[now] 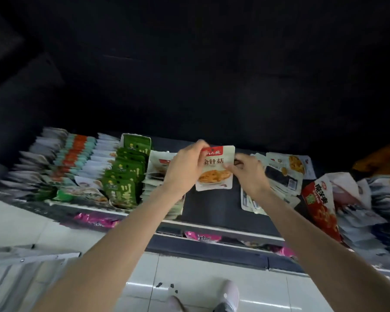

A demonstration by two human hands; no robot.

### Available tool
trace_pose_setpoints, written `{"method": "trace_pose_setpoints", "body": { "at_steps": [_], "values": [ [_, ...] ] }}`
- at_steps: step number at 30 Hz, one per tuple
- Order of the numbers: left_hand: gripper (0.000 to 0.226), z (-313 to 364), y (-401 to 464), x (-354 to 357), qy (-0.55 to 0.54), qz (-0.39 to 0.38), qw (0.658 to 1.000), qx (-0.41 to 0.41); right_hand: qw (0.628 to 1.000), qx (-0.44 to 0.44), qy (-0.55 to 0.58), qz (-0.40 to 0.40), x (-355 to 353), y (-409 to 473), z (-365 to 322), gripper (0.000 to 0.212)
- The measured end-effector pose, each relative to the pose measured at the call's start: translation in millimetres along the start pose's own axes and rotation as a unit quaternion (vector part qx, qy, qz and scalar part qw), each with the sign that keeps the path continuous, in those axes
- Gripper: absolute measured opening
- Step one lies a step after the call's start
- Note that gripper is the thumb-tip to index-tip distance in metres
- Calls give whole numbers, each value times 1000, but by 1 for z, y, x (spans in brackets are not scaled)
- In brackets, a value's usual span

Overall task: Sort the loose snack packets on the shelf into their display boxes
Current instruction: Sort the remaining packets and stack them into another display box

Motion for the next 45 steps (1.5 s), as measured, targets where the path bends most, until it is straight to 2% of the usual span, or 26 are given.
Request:
{"method": "trace_pose_setpoints", "body": {
  "at_steps": [3, 8, 12, 16, 18, 21, 23, 27, 29, 31, 34, 38, 41, 43, 45],
  "values": [
    [12, -11, -5, -57, -39, 56, 997, 39, 998, -57, 8, 33, 5, 4, -51, 16],
    [10, -36, -18, -114, -28, 149, 986, 71, 990, -121, 29, 62, 33, 5, -108, 10],
    [9, -59, -24, -122, -19, 152, 986, 68, 990, -123, 6, 64, 58, 7, -116, 11],
    [13, -82, -30, -103, 49, 94, 993, 58, 995, -93, -32, -3, 82, 3, -100, 18],
    [19, -91, -29, -89, 97, 18, 995, 10, 996, -71, -36, -32, 89, 0, -92, 23],
    [28, -96, -31, -65, 153, -108, 981, -51, 997, -58, -23, -48, 93, -4, -81, 27],
    [28, -89, -33, -59, 140, -99, 984, -39, 998, -50, -11, -41, 89, -8, -73, 29],
    [27, -59, -31, -39, 74, -14, 997, 21, 999, -7, -14, 31, 63, -16, -41, 32],
    [27, -36, -30, -17, 34, -17, 998, 49, 997, 27, -41, 57, 48, -21, -12, 34],
    [29, -18, -29, 14, -8, -39, 997, 59, 993, 57, -80, 67, 36, -25, 21, 36],
    [35, -7, -18, 73, -25, -89, 996, 10, 982, 115, -140, 51, 24, -25, 74, 47],
    [48, -21, 0, 153, 50, -186, 979, -68, 962, 164, -216, 28, 8, -13, 134, 75],
    [57, -36, 14, 192, 103, -237, 963, -71, 942, 186, -277, -36, 3, -2, 166, 92],
    [59, -42, 21, 209, 153, -265, 951, -52, 925, 188, -325, -52, 0, 2, 171, 86],
    [57, -44, 24, 220, 185, -274, 943, -40, 905, 117, -406, -40, 2, 5, 161, 59]
  ]
}}
Point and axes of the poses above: each hand's wrist, its own y-axis towards the middle knuckle, its own x-axis out of the palm, z = x × y, the point moved 5 cm from there along y, towards the middle knuckle, and after that the axes turned 13 degrees about -x, right-handed, at the moved point
